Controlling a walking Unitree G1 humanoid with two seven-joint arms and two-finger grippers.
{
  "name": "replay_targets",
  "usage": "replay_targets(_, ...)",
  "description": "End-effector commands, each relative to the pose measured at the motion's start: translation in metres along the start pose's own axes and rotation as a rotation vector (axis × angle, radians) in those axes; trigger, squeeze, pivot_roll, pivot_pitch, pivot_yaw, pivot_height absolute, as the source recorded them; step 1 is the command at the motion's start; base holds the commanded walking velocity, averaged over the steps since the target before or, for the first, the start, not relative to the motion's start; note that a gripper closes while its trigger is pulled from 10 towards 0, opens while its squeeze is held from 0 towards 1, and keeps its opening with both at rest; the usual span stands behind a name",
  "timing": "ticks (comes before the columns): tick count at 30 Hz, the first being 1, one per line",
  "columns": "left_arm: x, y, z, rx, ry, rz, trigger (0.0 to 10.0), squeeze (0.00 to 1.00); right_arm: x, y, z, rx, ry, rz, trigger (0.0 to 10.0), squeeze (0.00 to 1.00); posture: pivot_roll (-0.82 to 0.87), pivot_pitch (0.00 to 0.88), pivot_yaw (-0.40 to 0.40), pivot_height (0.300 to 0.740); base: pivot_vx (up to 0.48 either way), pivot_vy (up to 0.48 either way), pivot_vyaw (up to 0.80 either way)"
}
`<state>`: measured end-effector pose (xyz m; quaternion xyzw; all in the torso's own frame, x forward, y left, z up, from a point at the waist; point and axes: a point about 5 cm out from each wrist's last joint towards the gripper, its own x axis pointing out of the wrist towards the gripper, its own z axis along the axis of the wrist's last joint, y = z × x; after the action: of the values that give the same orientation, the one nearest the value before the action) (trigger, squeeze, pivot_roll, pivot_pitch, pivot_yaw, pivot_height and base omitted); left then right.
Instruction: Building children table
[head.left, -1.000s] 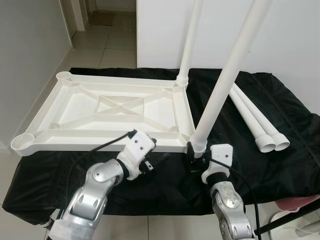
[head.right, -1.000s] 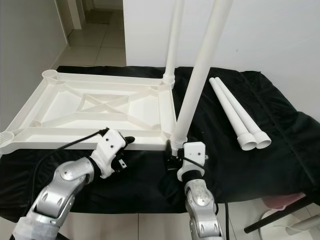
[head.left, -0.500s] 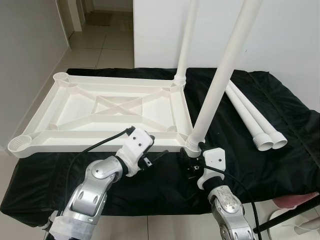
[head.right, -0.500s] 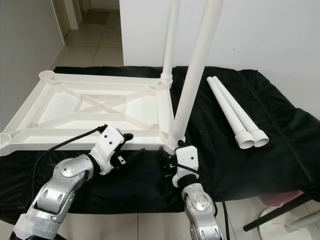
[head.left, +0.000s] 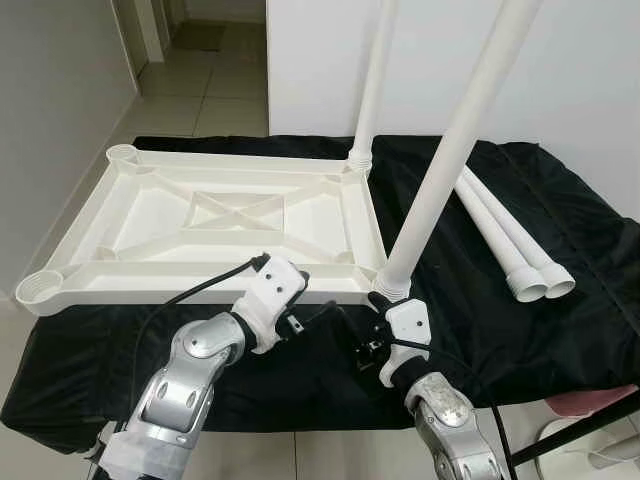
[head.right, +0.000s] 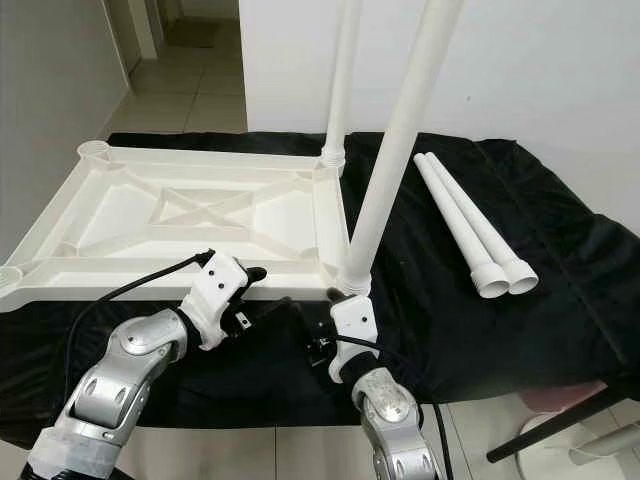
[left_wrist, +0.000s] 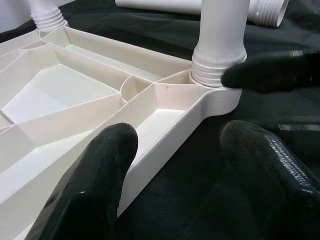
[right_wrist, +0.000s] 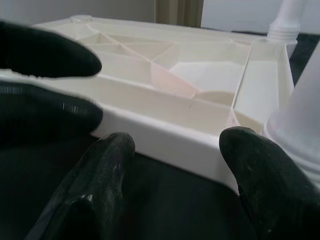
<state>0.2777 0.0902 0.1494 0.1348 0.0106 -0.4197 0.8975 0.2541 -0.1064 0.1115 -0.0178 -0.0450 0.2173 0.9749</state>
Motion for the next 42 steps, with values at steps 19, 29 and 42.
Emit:
replay_targets(19,-0.001,-0.006,-0.014,0.049,0.065,0.022,10.0,0.00,0.006,-0.064,0.009,0.072,-0.019,-0.217,10.0,0.00,0.00,0.014,-0.018,0.740,0.000,0.000,0.00)
replay_targets(29,0.005,0.007,-0.024,0.038,0.133,0.144,10.0,0.00,0.007,-0.071,0.008,0.116,-0.028,-0.267,10.0,0.00,0.00,0.004,-0.017,0.740,0.000,0.000,0.00)
replay_targets(42,0.016,0.039,-0.019,0.000,0.133,0.342,10.0,0.00,0.013,-0.056,0.006,0.147,-0.032,-0.218,10.0,0.00,-0.02,0.000,-0.003,0.740,0.000,0.000,0.00)
